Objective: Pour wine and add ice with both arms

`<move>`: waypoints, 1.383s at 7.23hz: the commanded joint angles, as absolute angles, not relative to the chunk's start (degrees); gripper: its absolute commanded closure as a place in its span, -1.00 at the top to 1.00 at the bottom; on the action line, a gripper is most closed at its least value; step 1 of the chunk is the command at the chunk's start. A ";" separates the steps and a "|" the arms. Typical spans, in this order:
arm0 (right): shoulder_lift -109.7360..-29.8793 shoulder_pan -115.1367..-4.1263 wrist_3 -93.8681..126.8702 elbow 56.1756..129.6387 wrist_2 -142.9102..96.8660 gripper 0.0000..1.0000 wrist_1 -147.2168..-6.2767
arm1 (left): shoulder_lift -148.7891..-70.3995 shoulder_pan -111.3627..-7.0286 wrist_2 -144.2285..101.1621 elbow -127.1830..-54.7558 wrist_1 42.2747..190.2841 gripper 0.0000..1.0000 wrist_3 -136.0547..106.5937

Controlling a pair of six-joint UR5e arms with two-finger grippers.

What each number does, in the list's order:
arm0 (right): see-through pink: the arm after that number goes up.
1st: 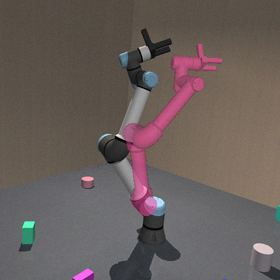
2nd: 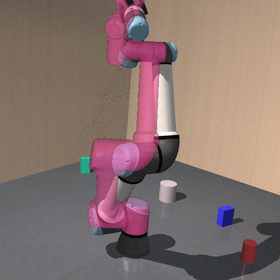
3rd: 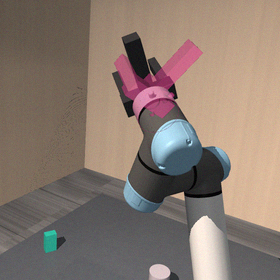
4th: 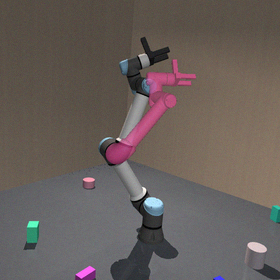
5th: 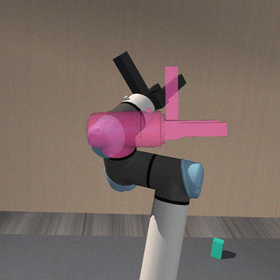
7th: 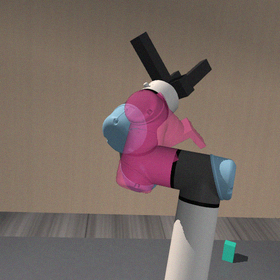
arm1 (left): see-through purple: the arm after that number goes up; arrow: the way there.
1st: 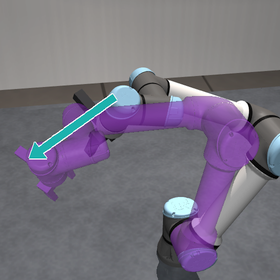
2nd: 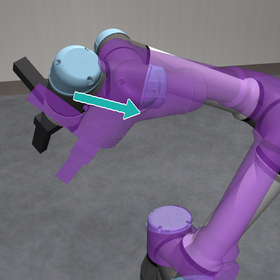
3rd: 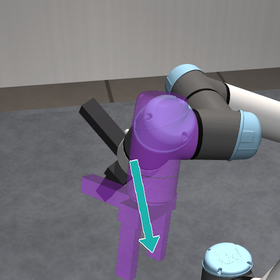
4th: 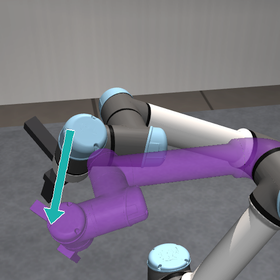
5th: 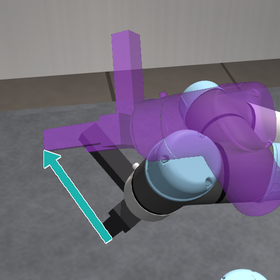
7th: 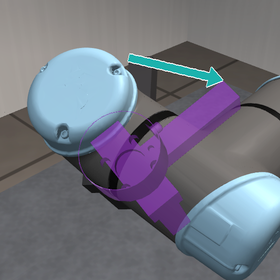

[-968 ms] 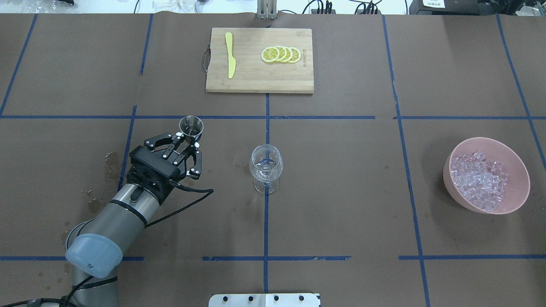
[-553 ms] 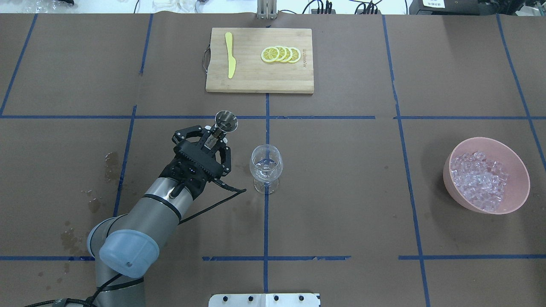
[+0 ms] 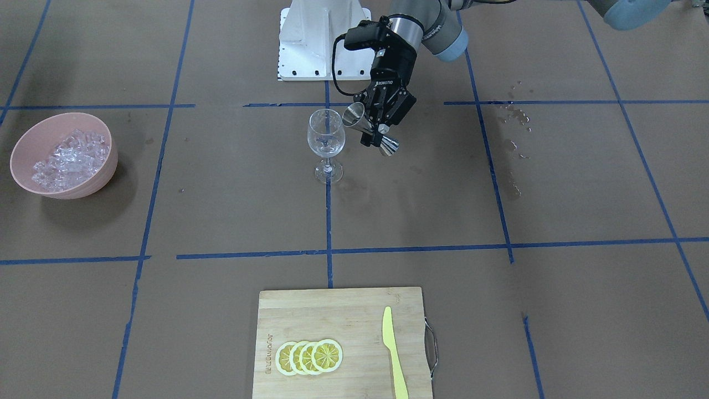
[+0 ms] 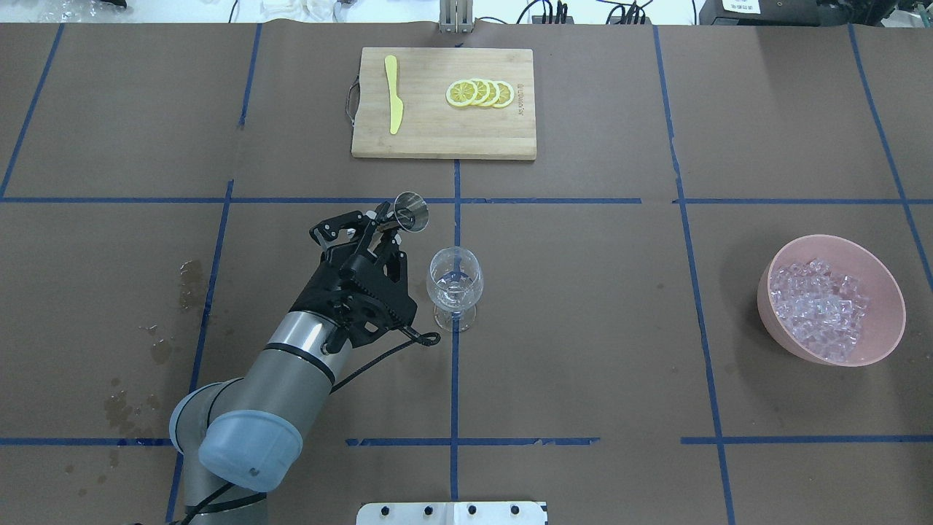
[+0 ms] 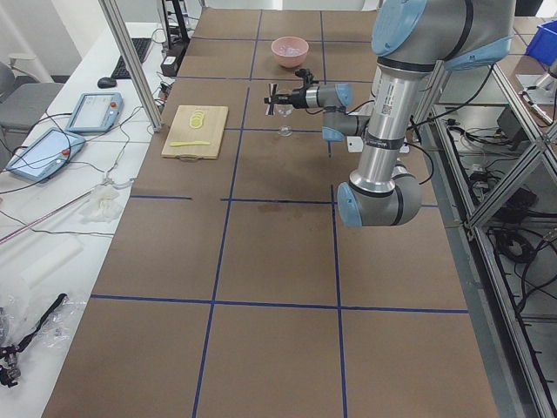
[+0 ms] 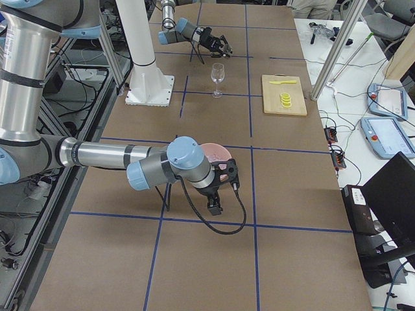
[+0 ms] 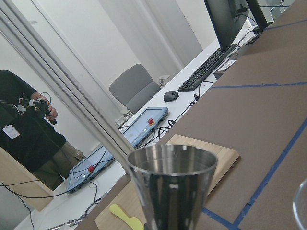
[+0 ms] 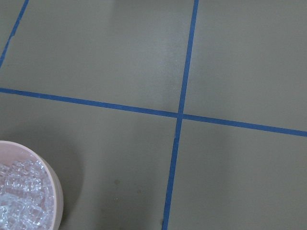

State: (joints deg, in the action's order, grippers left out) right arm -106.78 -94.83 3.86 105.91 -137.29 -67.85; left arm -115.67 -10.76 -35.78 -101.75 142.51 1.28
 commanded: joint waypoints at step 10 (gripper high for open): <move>-106.96 -94.83 3.87 105.12 -137.28 1.00 -67.94 | -117.42 -5.53 -29.18 -101.51 142.56 -1.00 24.70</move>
State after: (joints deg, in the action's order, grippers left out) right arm -106.93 -94.84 3.87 105.12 -137.24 -67.94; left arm -117.39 -5.20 -29.18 -101.48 142.49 24.68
